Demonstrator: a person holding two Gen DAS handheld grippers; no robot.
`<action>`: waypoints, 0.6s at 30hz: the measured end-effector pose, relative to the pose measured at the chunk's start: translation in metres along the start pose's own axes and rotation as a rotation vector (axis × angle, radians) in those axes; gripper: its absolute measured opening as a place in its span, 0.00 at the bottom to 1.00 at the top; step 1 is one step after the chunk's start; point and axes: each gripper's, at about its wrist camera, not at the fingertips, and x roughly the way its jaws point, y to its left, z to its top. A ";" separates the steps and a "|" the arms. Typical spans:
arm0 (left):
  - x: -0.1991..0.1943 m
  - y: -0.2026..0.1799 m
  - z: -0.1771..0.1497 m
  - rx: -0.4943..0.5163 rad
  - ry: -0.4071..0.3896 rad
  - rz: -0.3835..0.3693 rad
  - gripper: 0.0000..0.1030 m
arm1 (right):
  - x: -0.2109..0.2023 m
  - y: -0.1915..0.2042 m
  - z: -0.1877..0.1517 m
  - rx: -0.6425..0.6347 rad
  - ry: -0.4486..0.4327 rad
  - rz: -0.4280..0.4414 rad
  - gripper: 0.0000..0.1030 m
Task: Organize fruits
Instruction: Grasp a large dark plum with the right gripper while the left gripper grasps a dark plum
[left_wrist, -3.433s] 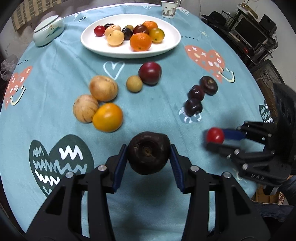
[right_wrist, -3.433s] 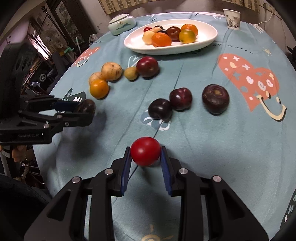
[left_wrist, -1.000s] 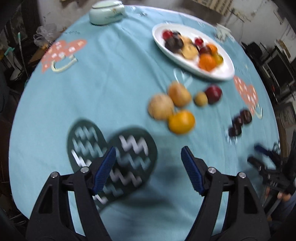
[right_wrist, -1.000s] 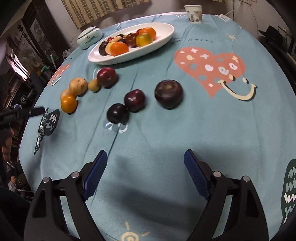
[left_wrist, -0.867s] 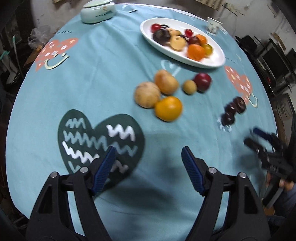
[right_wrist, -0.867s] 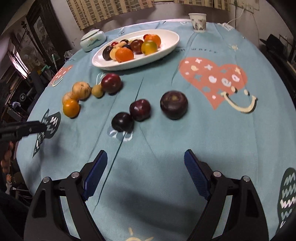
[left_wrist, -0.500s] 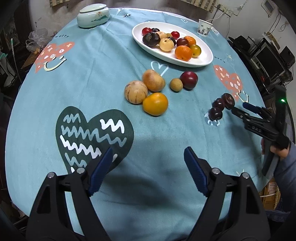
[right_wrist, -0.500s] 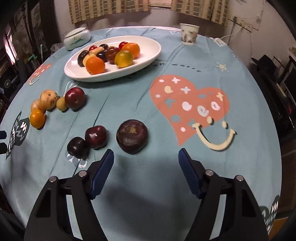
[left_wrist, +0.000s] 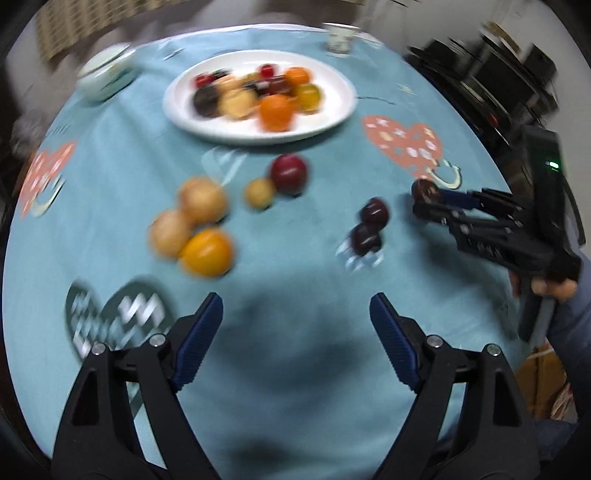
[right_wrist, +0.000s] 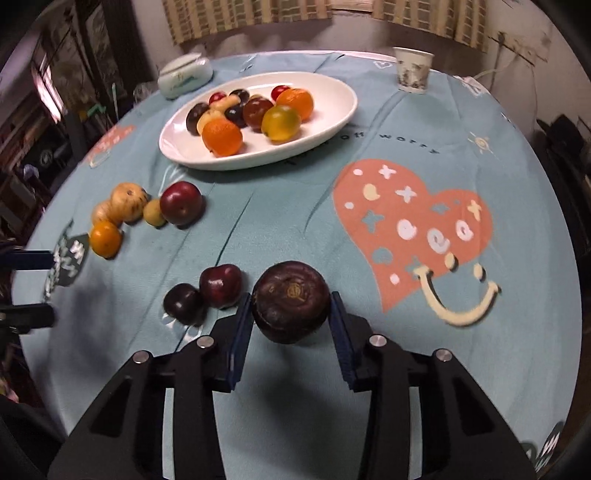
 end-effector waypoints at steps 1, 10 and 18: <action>0.009 -0.010 0.008 0.031 0.000 -0.008 0.81 | -0.003 -0.002 -0.005 0.011 -0.001 0.001 0.40; 0.073 -0.051 0.042 0.127 0.077 -0.009 0.52 | -0.023 -0.013 -0.031 0.086 -0.004 0.002 0.40; 0.089 -0.058 0.047 0.150 0.115 -0.020 0.40 | -0.021 -0.011 -0.035 0.098 0.008 0.008 0.40</action>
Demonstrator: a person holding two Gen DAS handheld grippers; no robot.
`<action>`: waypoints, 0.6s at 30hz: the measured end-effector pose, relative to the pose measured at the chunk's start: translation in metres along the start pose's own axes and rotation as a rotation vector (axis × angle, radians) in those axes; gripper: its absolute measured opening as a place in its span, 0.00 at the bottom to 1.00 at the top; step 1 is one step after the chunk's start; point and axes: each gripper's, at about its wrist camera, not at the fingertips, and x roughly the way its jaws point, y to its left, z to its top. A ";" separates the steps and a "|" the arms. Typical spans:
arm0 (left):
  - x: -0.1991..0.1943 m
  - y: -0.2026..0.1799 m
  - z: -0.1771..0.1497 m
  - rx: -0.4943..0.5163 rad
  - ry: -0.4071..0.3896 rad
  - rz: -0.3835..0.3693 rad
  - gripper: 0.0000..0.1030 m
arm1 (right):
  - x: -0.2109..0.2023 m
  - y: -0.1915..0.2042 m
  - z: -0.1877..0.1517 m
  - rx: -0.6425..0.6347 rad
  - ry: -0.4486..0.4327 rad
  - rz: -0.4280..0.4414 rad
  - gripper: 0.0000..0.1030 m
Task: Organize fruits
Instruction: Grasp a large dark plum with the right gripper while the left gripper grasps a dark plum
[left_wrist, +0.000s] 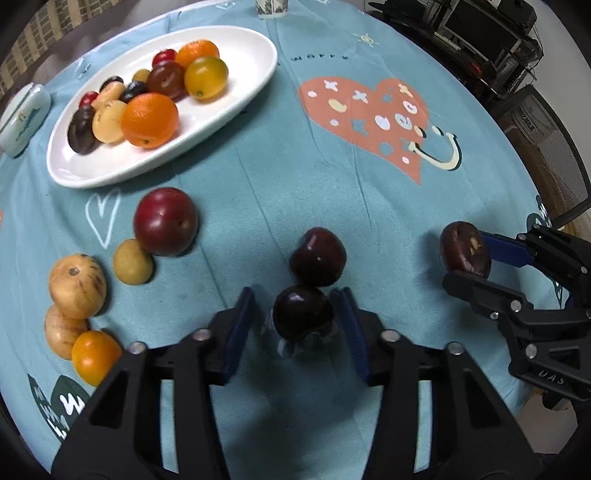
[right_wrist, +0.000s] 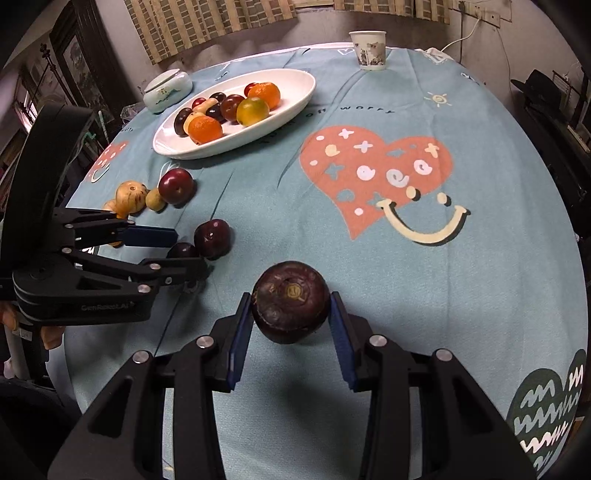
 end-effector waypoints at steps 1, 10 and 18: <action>0.000 0.001 0.000 0.004 -0.004 0.001 0.39 | 0.001 0.002 0.000 -0.002 0.003 0.002 0.40; -0.016 0.010 -0.010 -0.017 -0.026 -0.039 0.31 | 0.005 0.015 -0.004 -0.019 0.022 0.019 0.40; -0.058 0.029 -0.017 -0.056 -0.098 -0.026 0.30 | 0.011 0.036 -0.007 -0.057 0.051 0.053 0.40</action>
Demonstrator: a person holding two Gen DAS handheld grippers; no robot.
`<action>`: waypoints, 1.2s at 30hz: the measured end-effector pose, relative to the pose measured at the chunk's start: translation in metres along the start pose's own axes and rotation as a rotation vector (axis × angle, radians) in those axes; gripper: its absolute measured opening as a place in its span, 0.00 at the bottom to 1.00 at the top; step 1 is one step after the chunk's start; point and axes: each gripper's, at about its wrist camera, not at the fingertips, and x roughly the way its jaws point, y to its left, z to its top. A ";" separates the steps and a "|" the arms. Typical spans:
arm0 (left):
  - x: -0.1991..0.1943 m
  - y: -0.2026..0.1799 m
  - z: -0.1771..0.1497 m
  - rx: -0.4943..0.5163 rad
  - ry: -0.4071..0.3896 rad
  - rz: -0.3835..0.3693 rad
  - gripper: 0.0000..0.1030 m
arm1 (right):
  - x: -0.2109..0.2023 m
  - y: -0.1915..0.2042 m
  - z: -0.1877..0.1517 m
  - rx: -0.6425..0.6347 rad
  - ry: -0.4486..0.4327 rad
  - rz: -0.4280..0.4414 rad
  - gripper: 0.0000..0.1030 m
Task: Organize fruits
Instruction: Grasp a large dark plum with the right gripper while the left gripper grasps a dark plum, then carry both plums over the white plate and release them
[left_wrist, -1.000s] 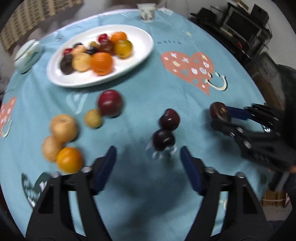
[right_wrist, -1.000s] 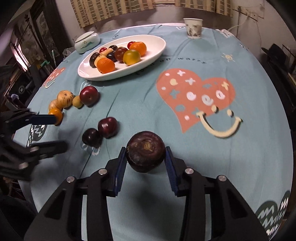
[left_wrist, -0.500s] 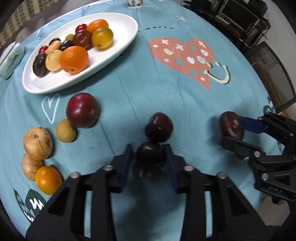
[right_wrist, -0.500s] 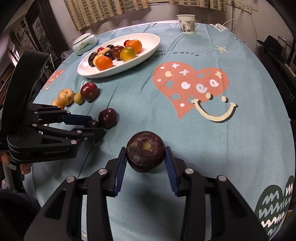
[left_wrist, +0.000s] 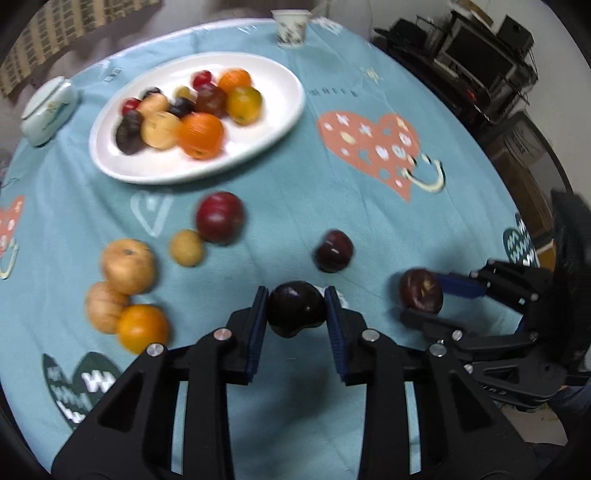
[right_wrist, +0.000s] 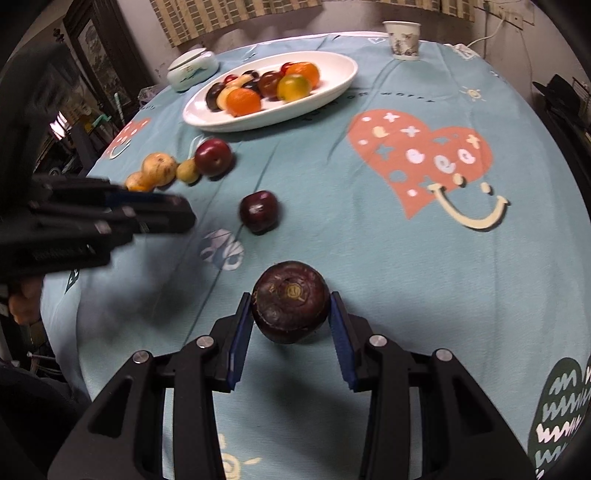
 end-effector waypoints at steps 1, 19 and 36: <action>-0.007 0.007 0.004 -0.013 -0.017 0.015 0.30 | 0.001 0.003 0.003 -0.009 0.000 0.000 0.40; -0.039 0.070 0.140 -0.062 -0.218 0.232 0.30 | -0.022 0.027 0.202 -0.105 -0.273 0.025 0.40; 0.039 0.113 0.161 -0.085 -0.131 0.267 0.59 | 0.080 -0.001 0.271 -0.055 -0.124 -0.013 0.72</action>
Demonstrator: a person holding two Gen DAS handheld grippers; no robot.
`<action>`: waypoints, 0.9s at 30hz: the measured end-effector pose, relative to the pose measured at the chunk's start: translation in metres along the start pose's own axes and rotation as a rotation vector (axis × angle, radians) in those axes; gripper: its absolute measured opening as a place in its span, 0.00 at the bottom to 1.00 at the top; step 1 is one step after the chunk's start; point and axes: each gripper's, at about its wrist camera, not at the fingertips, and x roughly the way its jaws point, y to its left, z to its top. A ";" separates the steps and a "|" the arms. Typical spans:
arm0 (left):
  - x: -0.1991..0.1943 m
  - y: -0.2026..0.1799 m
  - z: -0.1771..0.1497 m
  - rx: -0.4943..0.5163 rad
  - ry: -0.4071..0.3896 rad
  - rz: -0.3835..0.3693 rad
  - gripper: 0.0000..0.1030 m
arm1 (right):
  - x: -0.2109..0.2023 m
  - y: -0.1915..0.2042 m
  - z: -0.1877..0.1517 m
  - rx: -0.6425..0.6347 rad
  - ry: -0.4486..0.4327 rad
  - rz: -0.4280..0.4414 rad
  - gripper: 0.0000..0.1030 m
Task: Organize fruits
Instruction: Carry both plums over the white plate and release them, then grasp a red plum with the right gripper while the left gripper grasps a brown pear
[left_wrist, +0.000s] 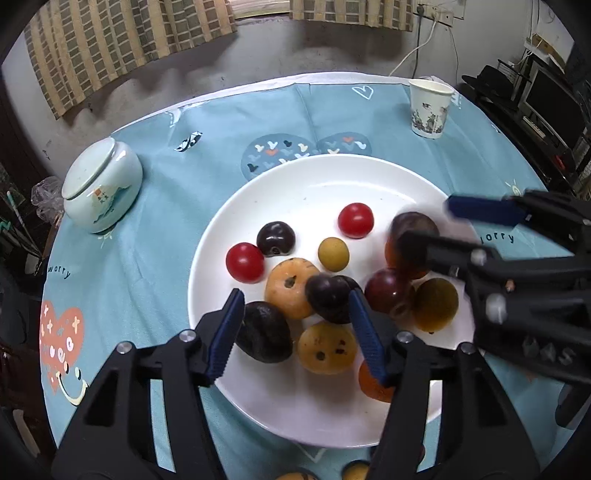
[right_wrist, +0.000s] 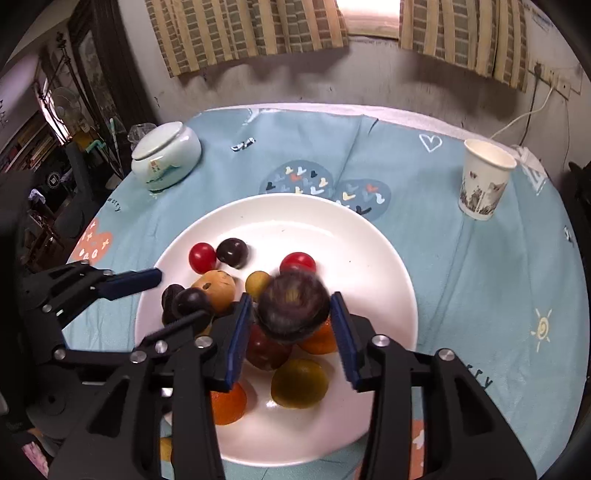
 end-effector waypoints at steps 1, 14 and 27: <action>0.000 0.000 0.000 0.001 0.001 0.006 0.59 | -0.005 -0.002 0.001 0.018 -0.024 0.019 0.75; -0.081 0.029 -0.043 -0.089 -0.100 0.021 0.78 | -0.087 -0.008 -0.103 0.064 -0.049 -0.028 0.76; -0.109 0.046 -0.214 -0.195 0.118 -0.048 0.78 | -0.110 0.017 -0.268 0.123 0.123 -0.054 0.76</action>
